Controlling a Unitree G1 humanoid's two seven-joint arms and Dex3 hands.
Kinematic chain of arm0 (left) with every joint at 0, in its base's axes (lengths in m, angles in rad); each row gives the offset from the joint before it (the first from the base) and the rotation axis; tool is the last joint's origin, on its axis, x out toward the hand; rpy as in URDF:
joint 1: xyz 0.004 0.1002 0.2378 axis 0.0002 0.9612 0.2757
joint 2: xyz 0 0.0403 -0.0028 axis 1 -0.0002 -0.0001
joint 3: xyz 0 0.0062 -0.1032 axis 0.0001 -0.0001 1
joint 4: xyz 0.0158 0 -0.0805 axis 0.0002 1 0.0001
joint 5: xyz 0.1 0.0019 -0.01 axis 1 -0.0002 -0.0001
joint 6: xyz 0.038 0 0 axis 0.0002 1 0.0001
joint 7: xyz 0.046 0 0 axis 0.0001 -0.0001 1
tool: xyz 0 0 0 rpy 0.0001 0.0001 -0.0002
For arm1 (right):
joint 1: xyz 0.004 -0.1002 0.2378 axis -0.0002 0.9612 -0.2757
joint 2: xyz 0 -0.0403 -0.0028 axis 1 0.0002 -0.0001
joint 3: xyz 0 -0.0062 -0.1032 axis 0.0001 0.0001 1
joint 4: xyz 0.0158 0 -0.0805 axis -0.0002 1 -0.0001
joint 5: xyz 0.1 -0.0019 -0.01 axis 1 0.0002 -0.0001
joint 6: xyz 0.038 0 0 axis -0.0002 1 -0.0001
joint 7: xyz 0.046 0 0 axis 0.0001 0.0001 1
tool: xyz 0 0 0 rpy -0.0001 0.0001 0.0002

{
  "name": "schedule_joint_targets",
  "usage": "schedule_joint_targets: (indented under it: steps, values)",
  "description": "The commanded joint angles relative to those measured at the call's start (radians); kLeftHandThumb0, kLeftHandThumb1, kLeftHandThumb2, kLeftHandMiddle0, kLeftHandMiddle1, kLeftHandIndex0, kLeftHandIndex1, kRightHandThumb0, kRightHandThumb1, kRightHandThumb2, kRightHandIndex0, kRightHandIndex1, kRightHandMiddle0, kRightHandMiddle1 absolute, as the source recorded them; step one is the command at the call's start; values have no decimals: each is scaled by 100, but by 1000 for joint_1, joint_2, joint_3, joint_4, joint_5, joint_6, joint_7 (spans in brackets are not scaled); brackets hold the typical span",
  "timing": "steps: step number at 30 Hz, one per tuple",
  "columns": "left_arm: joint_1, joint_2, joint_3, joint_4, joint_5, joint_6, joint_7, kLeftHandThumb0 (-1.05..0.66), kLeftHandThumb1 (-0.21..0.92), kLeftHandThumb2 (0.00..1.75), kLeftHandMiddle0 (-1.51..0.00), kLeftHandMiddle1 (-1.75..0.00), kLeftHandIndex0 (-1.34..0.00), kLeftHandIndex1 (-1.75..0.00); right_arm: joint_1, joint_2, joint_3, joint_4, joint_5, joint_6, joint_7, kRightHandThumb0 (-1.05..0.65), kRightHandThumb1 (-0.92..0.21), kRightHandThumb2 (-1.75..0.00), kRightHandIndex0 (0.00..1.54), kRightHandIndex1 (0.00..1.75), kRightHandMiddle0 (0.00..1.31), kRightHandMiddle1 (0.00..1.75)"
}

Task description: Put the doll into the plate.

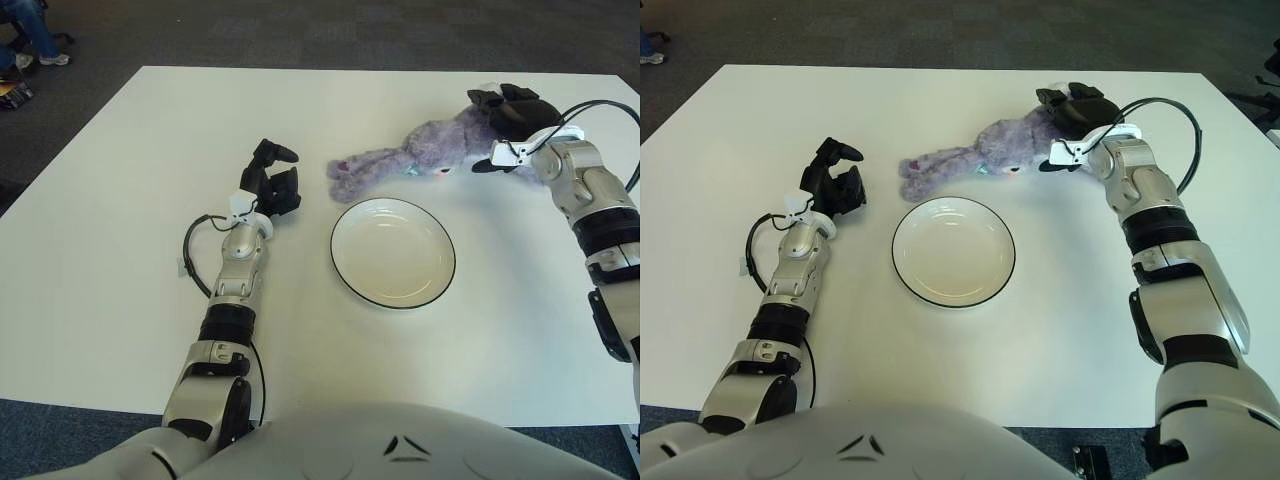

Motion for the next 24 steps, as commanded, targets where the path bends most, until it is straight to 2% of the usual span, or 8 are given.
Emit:
schedule_joint_targets:
  steps: [1, 12, 19, 24]
  values:
    - [51, -12, 0, 26, -6, -8, 4, -40, 59, 97, -117, -175, -40, -175, -35, -11, 17, 40, 29, -35, 69, -80, -44, -66, 0, 0, 0, 12]
    - [50, -15, 0, 26, -8, -11, 3, -40, 59, 97, -118, -175, -40, -175, -101, -12, 59, 170, 45, -152, 144, -81, -43, -68, 0, 0, 0, 17]
    - [50, -16, -1, 26, -6, -14, 5, -40, 59, 97, -119, -175, -40, -175, -120, -2, 88, 227, 27, -177, 132, -75, -37, -77, 3, 1, 0, 17]
    - [49, -18, -1, 27, -7, -16, 5, -40, 59, 97, -119, -175, -40, -175, -130, 5, 110, 254, 18, -170, 124, -68, -32, -83, 11, 6, 0, 19]
